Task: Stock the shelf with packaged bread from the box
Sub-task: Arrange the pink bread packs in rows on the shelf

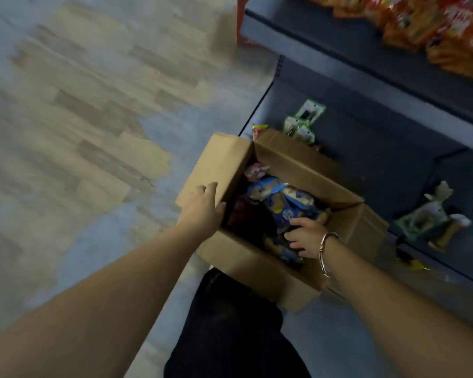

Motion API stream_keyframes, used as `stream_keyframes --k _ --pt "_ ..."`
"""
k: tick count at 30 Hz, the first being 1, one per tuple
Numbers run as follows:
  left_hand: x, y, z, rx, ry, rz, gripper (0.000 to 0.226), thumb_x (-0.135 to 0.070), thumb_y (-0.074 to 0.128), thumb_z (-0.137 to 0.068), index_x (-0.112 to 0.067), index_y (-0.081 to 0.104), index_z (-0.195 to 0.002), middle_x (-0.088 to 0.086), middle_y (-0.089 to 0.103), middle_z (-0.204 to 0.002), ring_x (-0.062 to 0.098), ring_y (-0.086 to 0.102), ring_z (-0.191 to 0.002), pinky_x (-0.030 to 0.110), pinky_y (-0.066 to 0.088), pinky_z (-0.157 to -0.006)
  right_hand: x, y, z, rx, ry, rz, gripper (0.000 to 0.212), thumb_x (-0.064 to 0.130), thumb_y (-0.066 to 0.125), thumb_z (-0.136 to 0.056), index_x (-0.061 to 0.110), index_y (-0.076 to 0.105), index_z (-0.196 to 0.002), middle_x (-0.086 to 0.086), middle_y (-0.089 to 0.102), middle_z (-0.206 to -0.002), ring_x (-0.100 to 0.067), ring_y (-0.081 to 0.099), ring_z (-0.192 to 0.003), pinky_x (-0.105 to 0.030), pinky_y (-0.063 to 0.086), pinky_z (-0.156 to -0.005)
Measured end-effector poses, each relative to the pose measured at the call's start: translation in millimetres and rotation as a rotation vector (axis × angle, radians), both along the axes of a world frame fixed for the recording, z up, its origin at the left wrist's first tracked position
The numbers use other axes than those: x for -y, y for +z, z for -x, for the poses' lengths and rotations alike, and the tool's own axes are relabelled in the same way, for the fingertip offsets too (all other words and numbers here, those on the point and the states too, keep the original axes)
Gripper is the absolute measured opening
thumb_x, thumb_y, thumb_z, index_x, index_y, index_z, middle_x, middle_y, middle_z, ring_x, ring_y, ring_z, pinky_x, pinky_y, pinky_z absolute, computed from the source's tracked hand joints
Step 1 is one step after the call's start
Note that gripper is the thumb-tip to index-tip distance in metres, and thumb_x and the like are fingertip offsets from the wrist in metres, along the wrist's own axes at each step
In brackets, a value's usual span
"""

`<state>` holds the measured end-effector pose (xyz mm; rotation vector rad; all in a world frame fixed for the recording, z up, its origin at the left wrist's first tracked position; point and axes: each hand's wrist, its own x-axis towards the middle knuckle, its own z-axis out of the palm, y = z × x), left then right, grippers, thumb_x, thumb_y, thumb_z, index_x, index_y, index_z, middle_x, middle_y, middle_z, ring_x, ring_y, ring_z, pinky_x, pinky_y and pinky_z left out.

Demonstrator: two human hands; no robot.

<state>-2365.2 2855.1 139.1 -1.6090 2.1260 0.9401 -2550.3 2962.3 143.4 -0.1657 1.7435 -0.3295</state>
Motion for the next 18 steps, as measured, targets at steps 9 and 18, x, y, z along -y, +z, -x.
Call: stream_keyframes --k 9,18 --pt "34 -155 61 -0.086 -0.218 0.074 0.045 -0.02 0.05 -0.091 -0.01 0.04 -0.134 0.015 0.047 -0.133 0.032 0.046 -0.123 0.035 0.037 -0.095 -17 -183 -3 0.048 -0.182 0.024 0.039 0.002 0.051 -0.092 0.008 0.047 -0.13 -0.001 0.053 -0.085 -0.018 0.054 -0.085 -0.026 0.044 -0.069" --pt "65 -289 150 -0.022 -0.497 0.268 0.061 -0.014 0.052 -0.089 -0.014 0.024 -0.143 0.012 0.024 -0.149 0.037 0.031 -0.13 0.045 0.034 -0.104 -42 -299 44 -0.01 -0.401 0.082 0.035 0.007 0.054 -0.092 0.004 0.051 -0.127 -0.01 0.056 -0.105 -0.021 0.056 -0.083 -0.023 0.042 -0.059"
